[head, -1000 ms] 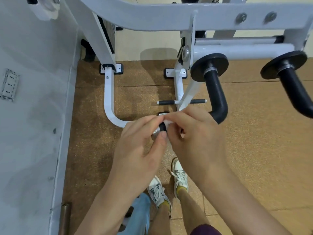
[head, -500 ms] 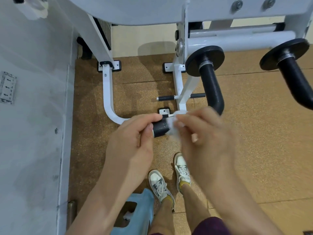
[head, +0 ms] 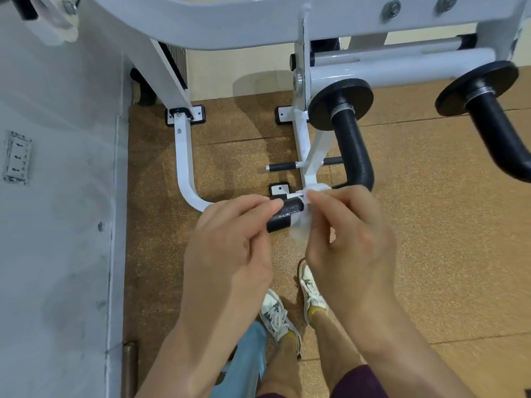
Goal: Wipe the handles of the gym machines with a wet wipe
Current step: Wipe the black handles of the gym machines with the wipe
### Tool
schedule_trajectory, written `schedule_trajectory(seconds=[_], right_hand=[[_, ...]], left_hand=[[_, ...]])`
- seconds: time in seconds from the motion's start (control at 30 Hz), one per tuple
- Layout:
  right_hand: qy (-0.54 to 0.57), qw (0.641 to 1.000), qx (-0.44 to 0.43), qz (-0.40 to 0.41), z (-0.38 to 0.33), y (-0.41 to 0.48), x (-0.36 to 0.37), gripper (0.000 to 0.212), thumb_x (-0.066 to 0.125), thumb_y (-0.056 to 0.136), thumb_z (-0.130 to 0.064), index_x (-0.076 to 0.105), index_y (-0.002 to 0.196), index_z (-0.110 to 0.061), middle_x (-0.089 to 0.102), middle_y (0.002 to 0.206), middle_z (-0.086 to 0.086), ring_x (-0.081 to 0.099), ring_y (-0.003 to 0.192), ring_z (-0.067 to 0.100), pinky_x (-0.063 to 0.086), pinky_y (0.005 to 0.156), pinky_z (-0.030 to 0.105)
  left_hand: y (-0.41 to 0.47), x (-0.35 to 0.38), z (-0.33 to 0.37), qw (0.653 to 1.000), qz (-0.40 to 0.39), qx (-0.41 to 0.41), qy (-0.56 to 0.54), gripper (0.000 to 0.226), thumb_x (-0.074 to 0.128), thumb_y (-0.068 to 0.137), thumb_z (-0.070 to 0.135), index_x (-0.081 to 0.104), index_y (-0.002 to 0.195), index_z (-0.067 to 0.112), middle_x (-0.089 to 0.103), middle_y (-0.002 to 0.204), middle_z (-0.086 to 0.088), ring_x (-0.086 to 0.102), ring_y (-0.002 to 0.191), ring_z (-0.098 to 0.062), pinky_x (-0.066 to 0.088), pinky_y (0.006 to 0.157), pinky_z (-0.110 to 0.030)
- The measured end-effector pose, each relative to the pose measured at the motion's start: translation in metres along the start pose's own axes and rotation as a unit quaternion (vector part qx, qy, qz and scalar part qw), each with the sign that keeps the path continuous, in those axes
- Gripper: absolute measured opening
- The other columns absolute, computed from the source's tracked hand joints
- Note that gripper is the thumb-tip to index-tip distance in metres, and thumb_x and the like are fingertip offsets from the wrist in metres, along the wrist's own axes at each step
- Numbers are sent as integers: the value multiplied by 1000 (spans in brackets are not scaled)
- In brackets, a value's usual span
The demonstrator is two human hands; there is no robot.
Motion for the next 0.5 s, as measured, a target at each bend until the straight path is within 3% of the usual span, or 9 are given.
schedule_trajectory(seconds=[0.07, 0.2, 0.33, 0.5], right_hand=[[-8, 1000, 14, -22, -10, -2, 4, 19, 57, 87, -10, 71, 97, -2, 61, 87, 9, 58, 73, 22, 47, 61, 31], [-5, 994, -63, -93, -7, -4, 3, 22, 59, 90, -14, 69, 105, -2, 63, 95, 9, 58, 78, 24, 48, 64, 36], [-42, 998, -42, -32, 23, 6, -10, 22, 57, 88, -15, 73, 97, -3, 68, 92, 8, 61, 79, 27, 47, 69, 29], [-9, 993, -114, -34, 29, -4, -7, 20, 60, 87, -6, 72, 102, 0, 69, 92, 12, 63, 76, 29, 47, 68, 30]], left_hand=[[-1, 3, 2, 1000, -14, 11, 17, 37, 56, 83, 13, 66, 116, 26, 55, 107, 25, 42, 99, 11, 26, 93, -1], [-3, -1, 0, 999, -44, 2, 14, 43, 56, 80, 12, 63, 118, 29, 57, 111, 25, 43, 106, 11, 26, 95, -2], [-2, 3, 7, 997, -31, 32, 65, 35, 58, 84, 13, 66, 118, 20, 62, 112, 13, 44, 106, 1, 26, 97, -5], [4, 12, 14, 995, -48, 57, 65, 30, 57, 89, 18, 66, 117, 18, 63, 110, 10, 49, 102, -4, 29, 92, -5]])
Point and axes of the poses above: each hand's wrist, its own y-axis towards the middle knuckle, its own x-axis out of the palm, z = x × y, the point moved 2 cm from there along y, towards the middle knuckle
